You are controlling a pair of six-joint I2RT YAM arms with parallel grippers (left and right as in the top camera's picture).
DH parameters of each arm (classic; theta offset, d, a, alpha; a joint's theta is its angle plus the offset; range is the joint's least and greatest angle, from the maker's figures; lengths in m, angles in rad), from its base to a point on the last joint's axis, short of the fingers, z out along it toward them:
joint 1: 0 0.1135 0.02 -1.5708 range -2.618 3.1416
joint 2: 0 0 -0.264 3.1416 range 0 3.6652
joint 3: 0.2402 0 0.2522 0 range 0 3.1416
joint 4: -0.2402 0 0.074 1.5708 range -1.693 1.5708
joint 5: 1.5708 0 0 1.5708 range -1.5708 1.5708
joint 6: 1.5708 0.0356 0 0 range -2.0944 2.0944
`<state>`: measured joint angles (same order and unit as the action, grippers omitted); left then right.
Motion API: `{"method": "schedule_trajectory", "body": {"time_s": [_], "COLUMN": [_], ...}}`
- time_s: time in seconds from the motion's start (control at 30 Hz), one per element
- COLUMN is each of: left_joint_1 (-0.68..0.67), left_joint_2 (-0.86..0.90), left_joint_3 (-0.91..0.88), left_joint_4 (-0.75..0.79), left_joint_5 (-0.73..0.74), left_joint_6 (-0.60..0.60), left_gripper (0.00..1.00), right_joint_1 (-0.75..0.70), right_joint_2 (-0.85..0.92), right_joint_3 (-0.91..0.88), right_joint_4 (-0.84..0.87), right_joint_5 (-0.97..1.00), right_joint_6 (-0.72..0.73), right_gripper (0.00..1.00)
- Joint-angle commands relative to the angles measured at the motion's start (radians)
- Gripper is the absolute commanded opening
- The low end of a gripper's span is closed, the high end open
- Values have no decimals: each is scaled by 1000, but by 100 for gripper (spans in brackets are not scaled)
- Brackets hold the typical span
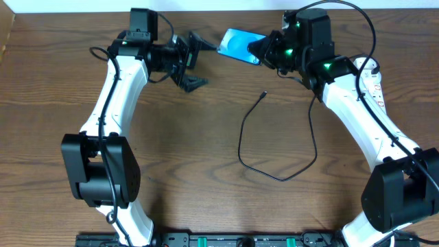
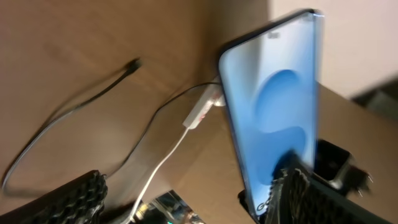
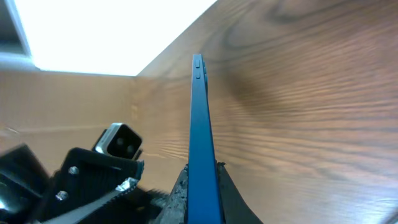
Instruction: Plug charger to phone and switch on socket
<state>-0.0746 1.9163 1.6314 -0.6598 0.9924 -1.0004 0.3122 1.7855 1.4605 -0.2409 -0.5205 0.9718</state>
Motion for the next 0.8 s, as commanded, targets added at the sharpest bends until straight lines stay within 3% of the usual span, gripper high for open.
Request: {"method": "schedule_trajectory", "body": {"time_s": [0.0,0.27,0.57,0.77], "left_joint_1": [-1,-1,-2,-2], "left_joint_2": [-29,-29,-29,-29], "left_joint_3": [5,5,5,5], "left_joint_4": [116,366,671,728], "left_joint_5": [61,58,-11,-45], "left_joint_6": [64,-86,-308,-366], "left_gripper": [94,94,89,87], "right_joint_1": [1,25,57,72], "right_joint_2": [-7,-7,-7,-6], "right_joint_3": [17,17,17,17], "right_joint_4": [71,292,312,346], "right_joint_5": [-55,-59,-38,-29], "right_joint_6": [260,470,685,735], "right_gripper": [1,1,1,1]}}
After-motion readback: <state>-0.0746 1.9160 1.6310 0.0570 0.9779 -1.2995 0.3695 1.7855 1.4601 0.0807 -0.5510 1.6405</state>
